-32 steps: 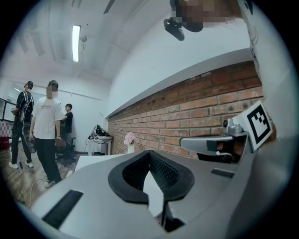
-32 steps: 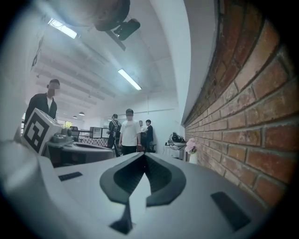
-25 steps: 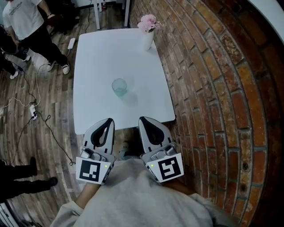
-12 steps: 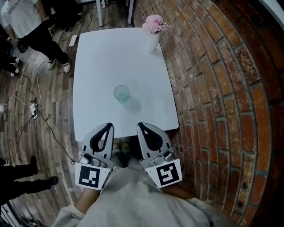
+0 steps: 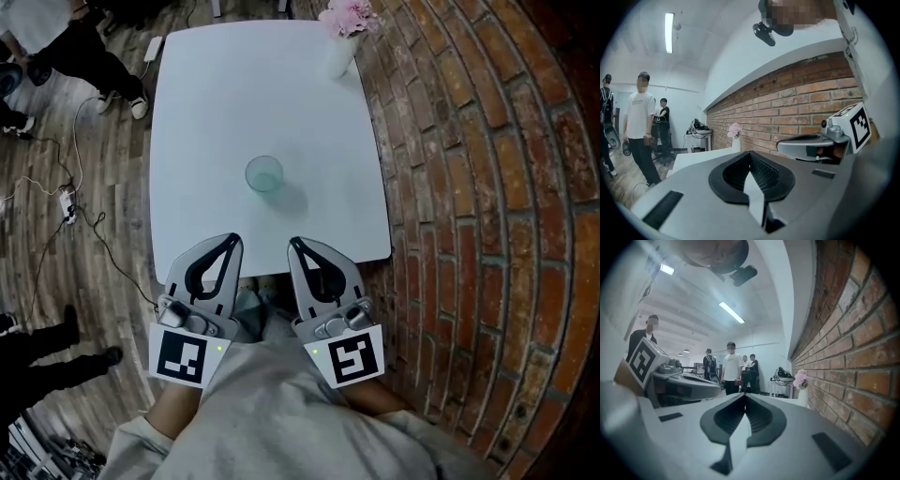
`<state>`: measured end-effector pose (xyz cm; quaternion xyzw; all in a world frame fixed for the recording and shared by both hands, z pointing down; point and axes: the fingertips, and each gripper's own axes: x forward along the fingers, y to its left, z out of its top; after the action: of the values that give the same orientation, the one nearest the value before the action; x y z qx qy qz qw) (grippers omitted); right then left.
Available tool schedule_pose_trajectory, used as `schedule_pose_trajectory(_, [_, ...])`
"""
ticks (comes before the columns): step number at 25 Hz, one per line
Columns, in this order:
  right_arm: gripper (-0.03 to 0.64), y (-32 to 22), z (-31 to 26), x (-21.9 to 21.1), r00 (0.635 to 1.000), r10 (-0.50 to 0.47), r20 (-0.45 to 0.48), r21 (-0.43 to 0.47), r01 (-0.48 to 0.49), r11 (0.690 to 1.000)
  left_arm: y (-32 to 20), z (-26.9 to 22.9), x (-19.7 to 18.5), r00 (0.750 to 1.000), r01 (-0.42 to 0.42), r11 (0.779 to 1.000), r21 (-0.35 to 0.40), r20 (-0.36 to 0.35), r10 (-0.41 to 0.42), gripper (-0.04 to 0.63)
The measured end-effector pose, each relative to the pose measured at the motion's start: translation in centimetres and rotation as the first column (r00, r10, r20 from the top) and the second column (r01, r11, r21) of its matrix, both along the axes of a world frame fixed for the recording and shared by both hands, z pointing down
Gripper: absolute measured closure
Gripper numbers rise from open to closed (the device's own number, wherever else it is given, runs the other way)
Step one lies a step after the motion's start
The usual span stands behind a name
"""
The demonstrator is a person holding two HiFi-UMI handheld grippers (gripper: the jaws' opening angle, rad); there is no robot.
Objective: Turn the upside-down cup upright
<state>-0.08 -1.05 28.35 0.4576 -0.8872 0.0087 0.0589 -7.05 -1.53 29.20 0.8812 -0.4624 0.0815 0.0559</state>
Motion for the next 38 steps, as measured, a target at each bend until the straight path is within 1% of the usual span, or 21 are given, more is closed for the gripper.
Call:
schedule_pose_trajectory(7, [0.607,-2.1,2.2,-1.4,0.999,-0.033,0.007,-0.051,0.034,0.998,-2.0,1.3,-0.2,1.000,-0.014,0.999,-0.041,-0.009,0.014,0.584])
schedule_pose_trajectory(10, [0.602,-3.1,2.8,-1.7,0.999,-0.041,0.005,-0.054,0.041,0.998,-2.7,1.6,-0.3,1.000,-0.018,0.998,-0.053,-0.010,0.017,0.585])
schedule_pose_trajectory(13, [0.561,-4.1,3.5,-2.1,0.999,-0.046,0.004,-0.062,0.046,0.997,-3.5,2.0,-0.6,1.000,-0.013,0.998,-0.063,-0.008,0.013,0.584])
schedule_pose_trajectory(17, [0.531,-5.2,4.8,-2.3,0.999,-0.050,-0.008,-0.080,0.049,0.996,-4.2,2.7,-1.2,1.000,0.002,0.997,-0.079,-0.004,-0.002,0.584])
schedule_pose_trajectory(25, [0.503,-7.1,7.6,-2.5,0.997,-0.053,-0.053,-0.112,0.047,0.993,-5.2,3.6,-1.5,1.000,0.001,0.995,-0.098,0.008,0.000,0.584])
schedule_pose_trajectory(29, [0.476,-7.9,9.0,-2.7,0.996,-0.050,-0.069,-0.134,0.041,0.990,-5.4,3.8,-1.7,1.000,0.002,0.994,-0.106,0.010,-0.001,0.584])
schedule_pose_trajectory(31, [0.476,-8.3,9.5,-2.7,0.996,-0.044,-0.072,-0.139,0.034,0.990,-5.6,3.9,-1.7,1.000,0.002,0.994,-0.107,0.010,-0.001,0.584])
schedule_pose_trajectory(38, [0.421,-9.6,11.1,-2.8,0.994,-0.048,-0.101,-0.157,0.031,0.987,-6.2,4.1,-1.7,1.000,0.002,0.993,-0.117,0.005,-0.002,0.584])
